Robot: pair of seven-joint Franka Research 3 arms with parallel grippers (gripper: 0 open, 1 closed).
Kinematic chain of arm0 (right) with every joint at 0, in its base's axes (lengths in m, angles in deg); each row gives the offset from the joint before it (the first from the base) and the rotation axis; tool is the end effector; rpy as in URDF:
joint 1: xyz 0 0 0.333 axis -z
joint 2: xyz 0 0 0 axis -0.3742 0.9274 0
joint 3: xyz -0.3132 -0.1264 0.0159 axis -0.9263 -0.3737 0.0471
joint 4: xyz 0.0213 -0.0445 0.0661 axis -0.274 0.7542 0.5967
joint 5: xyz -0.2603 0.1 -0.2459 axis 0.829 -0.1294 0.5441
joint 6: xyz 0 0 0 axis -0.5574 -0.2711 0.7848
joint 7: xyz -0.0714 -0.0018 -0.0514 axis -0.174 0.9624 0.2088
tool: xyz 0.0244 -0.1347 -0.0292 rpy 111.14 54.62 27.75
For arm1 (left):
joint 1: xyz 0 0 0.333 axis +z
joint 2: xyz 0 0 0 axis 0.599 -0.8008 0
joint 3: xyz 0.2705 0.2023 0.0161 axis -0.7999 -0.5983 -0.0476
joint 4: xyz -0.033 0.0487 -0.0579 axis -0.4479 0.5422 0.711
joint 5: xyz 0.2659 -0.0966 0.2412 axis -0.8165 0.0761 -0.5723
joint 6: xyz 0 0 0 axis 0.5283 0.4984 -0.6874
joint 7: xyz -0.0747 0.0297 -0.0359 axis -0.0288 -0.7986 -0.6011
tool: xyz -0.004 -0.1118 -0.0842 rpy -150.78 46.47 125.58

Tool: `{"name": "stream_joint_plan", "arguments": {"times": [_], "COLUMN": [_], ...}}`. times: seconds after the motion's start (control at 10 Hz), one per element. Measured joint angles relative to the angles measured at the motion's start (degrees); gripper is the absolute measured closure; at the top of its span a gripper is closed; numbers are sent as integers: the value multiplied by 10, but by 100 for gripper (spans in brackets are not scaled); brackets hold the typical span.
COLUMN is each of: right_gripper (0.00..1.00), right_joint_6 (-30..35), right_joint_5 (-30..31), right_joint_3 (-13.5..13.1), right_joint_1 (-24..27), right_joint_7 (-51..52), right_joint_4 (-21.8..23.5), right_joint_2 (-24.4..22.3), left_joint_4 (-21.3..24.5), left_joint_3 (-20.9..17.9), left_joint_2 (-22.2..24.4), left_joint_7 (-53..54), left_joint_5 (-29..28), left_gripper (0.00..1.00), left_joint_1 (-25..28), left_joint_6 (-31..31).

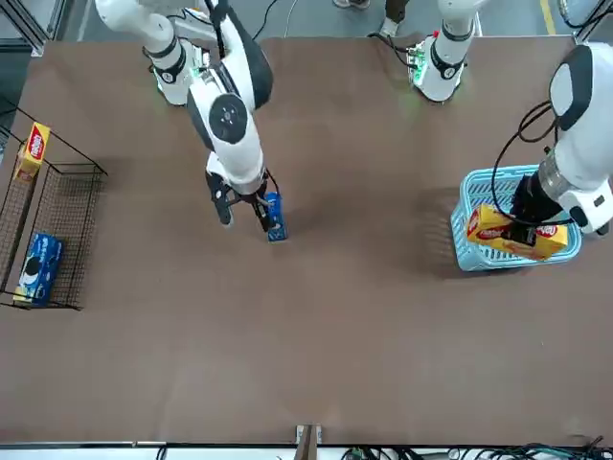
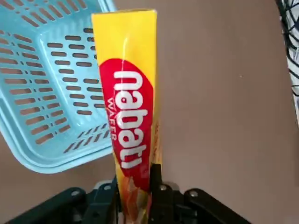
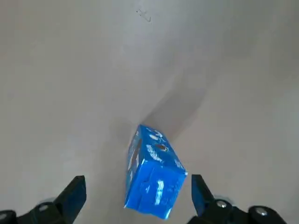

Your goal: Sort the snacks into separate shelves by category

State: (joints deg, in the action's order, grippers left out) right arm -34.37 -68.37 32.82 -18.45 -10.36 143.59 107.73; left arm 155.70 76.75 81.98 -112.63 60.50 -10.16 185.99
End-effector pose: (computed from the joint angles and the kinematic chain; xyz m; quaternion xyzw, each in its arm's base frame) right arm 0.5057 0.3855 0.3807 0.8578 -0.5134 -0.0190 0.0153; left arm 0.5753 -0.0352 0.4861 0.8046 0.5926 0.0249 0.0277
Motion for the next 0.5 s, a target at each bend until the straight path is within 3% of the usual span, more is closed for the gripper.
{"name": "stream_joint_plan", "arguments": {"times": [0.5], "right_gripper": [0], "right_joint_6": [-47], "right_joint_5": [0], "right_joint_3": [2], "right_joint_1": [5], "right_joint_7": [-26], "right_joint_4": [25], "right_joint_2": [-2], "left_joint_4": [-8], "left_joint_3": [3], "left_joint_2": [-36], "left_joint_7": [-9], "left_joint_5": [-1], "left_gripper": [75], "left_joint_1": [-22], "left_joint_6": [1]}}
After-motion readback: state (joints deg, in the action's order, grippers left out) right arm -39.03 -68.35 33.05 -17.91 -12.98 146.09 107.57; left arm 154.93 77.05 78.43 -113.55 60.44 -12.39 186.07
